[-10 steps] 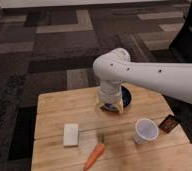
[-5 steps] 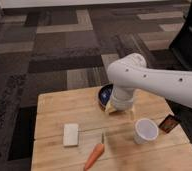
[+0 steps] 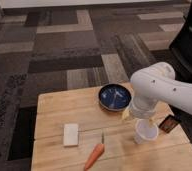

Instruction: Pick up the ceramic cup

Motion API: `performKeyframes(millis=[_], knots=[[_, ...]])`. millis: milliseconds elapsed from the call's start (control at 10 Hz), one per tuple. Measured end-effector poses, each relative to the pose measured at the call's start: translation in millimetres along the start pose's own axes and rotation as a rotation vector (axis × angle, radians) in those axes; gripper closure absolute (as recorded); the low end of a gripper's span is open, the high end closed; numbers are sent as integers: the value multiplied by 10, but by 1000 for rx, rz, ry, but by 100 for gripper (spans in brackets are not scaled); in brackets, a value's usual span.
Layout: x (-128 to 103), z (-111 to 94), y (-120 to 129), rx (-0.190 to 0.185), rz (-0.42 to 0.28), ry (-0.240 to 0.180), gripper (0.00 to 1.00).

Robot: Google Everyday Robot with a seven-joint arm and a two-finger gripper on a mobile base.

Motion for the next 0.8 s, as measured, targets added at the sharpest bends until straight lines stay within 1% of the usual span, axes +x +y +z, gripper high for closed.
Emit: performKeyframes(millis=[200, 300, 400, 600, 800], knots=[[10, 127, -94, -27, -5, -5, 35], [3, 170, -91, -31, -12, -7, 35], [-6, 228, -84, -31, -23, -11, 35], [-12, 346, -78, -16, -36, -11, 35], [-25, 496, -69, -5, -39, 2, 35]])
